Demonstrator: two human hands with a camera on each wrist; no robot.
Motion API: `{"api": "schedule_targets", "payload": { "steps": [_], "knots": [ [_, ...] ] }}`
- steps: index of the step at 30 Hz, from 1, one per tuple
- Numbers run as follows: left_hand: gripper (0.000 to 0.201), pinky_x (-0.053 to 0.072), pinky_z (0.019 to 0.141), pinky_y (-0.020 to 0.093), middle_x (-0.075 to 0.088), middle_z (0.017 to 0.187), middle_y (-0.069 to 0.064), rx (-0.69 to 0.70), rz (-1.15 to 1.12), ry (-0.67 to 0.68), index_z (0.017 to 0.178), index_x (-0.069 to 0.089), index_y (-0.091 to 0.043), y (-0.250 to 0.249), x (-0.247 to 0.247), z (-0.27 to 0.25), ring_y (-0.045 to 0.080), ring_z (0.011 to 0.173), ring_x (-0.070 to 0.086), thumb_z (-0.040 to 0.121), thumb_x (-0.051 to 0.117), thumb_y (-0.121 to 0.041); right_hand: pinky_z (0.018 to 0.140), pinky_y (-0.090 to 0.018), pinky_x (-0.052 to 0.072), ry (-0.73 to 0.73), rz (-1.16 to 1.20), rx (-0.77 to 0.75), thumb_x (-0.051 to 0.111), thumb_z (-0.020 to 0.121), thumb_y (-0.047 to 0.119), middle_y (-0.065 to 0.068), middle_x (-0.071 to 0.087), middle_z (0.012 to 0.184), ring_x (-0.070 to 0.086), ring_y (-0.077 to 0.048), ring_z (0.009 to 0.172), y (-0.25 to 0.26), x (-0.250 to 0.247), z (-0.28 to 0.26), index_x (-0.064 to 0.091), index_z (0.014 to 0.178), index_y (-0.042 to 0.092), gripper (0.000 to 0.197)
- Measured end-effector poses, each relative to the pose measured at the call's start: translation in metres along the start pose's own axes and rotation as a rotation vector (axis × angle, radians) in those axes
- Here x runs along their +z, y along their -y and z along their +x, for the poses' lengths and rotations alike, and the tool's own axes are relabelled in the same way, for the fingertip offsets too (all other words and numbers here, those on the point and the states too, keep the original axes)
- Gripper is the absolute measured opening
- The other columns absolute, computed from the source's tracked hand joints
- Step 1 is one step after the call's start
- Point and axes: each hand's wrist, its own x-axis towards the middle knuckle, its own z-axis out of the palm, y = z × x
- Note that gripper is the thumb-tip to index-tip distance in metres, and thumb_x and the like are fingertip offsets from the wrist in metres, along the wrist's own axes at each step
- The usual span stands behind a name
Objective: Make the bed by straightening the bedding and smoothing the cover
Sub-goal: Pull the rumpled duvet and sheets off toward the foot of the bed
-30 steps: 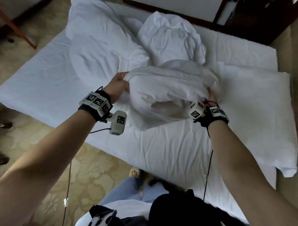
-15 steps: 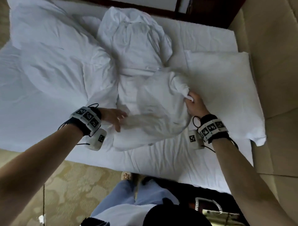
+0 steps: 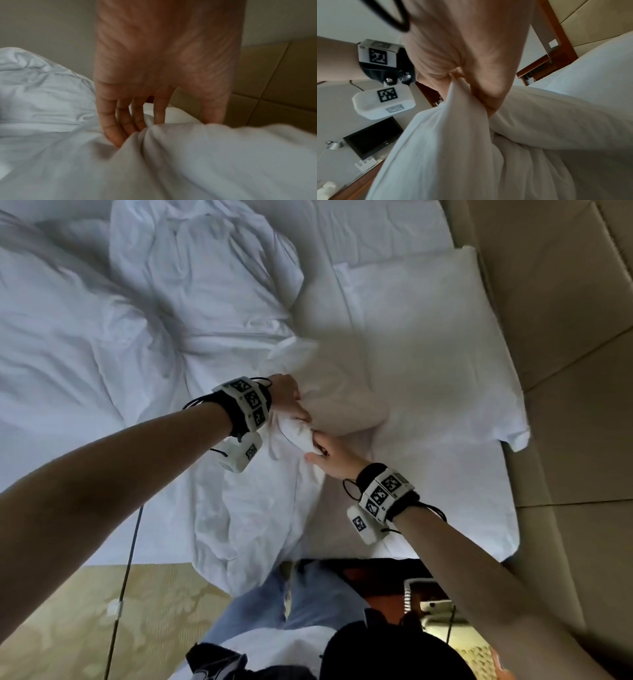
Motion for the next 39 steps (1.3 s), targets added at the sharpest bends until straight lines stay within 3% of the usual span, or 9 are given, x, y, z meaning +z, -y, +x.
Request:
{"api": "schedule_targets", "payload": {
  "steps": [4, 9, 14, 16, 20, 24, 28, 31, 39],
  "knots": [
    [0.037, 0.048, 0.073, 0.032, 0.063, 0.091, 0.009, -0.068, 0.012, 0.007, 0.099, 0.066, -0.007, 0.003, 0.006, 0.008, 0.026, 0.084, 0.058, 0.072, 0.074, -0.033, 0.058, -0.017, 0.035, -0.023, 0.133, 0.043, 0.063, 0.089, 0.016, 0.006, 0.048, 0.065, 0.045, -0.006, 0.058, -0.013, -0.015, 0.006, 0.054, 0.068, 0.014, 0.023],
    [0.012, 0.041, 0.065, 0.026, 0.055, 0.071, 0.006, -0.059, -0.269, -0.059, 0.068, 0.062, -0.011, 0.011, 0.011, 0.01, 0.021, 0.074, 0.051, 0.07, 0.073, -0.015, 0.089, -0.049, 0.052, -0.292, 0.362, 0.459, 0.045, 0.092, 0.055, -0.026, 0.07, 0.099, 0.067, -0.038, 0.091, -0.068, -0.062, 0.039, 0.067, 0.1, -0.011, 0.069],
    [0.016, 0.047, 0.051, 0.018, 0.046, 0.063, 0.006, 0.013, -0.774, 0.025, 0.062, 0.054, -0.004, 0.011, 0.005, -0.006, 0.019, 0.059, 0.05, 0.069, 0.057, 0.01, 0.075, -0.051, 0.055, -0.343, 1.05, 0.647, 0.068, 0.078, 0.053, -0.02, 0.059, 0.106, 0.06, -0.039, 0.095, -0.069, -0.091, 0.061, 0.053, 0.116, 0.008, 0.06],
    [0.014, 0.05, 0.053, 0.017, 0.048, 0.071, 0.008, 0.032, -0.828, 0.06, 0.076, 0.059, 0.006, 0.01, 0.002, -0.012, 0.017, 0.062, 0.052, 0.063, 0.056, 0.004, 0.078, -0.046, 0.055, -0.309, 0.944, 0.692, 0.077, 0.073, 0.042, -0.018, 0.061, 0.11, 0.061, -0.037, 0.098, -0.067, -0.096, 0.07, 0.054, 0.118, 0.007, 0.062],
    [0.015, 0.047, 0.056, 0.024, 0.049, 0.066, 0.007, 0.039, -0.858, 0.102, 0.071, 0.057, 0.004, 0.006, -0.005, -0.016, 0.019, 0.065, 0.052, 0.057, 0.053, 0.002, 0.094, -0.023, 0.043, -0.492, 0.504, 0.388, 0.062, 0.082, 0.0, -0.01, 0.045, 0.142, 0.05, -0.023, 0.124, -0.047, -0.112, 0.079, 0.034, 0.144, 0.009, 0.069],
    [0.03, 0.048, 0.042, 0.017, 0.054, 0.08, 0.002, 0.022, -0.862, 0.011, 0.098, 0.051, -0.008, -0.017, -0.005, -0.005, 0.014, 0.06, 0.054, 0.077, 0.056, 0.013, 0.078, 0.0, 0.041, -0.742, 0.37, -0.14, 0.039, 0.07, -0.019, -0.018, 0.06, 0.121, 0.053, -0.014, 0.107, -0.004, -0.168, 0.08, 0.058, 0.118, -0.002, 0.054],
    [0.054, 0.049, 0.056, 0.022, 0.052, 0.103, 0.01, 0.131, -0.9, -0.015, 0.118, 0.044, -0.007, -0.066, -0.012, 0.008, 0.017, 0.08, 0.055, 0.066, 0.059, -0.006, 0.076, -0.01, 0.044, -0.84, 0.267, -0.408, 0.036, 0.065, -0.017, -0.003, 0.064, 0.09, 0.057, 0.006, 0.079, 0.023, -0.224, 0.054, 0.065, 0.095, 0.003, 0.046],
    [0.075, 0.052, 0.066, 0.019, 0.052, 0.112, 0.01, 0.247, -0.956, -0.035, 0.129, 0.043, 0.002, -0.115, -0.023, 0.02, 0.02, 0.1, 0.053, 0.056, 0.052, -0.012, 0.077, -0.019, 0.047, -0.991, 0.226, -0.46, 0.04, 0.066, -0.016, 0.01, 0.062, 0.084, 0.057, 0.009, 0.079, 0.02, -0.266, 0.021, 0.061, 0.084, 0.013, 0.04],
    [0.073, 0.049, 0.072, 0.017, 0.051, 0.113, 0.005, 0.576, -0.867, 0.023, 0.13, 0.045, 0.004, -0.27, -0.021, 0.047, 0.016, 0.102, 0.05, 0.058, 0.05, -0.012, 0.079, -0.016, 0.047, -1.427, 0.35, -0.278, 0.046, 0.074, -0.01, 0.007, 0.062, 0.081, 0.057, 0.007, 0.076, -0.046, -0.365, -0.097, 0.061, 0.076, 0.028, 0.04]
  ]
}}
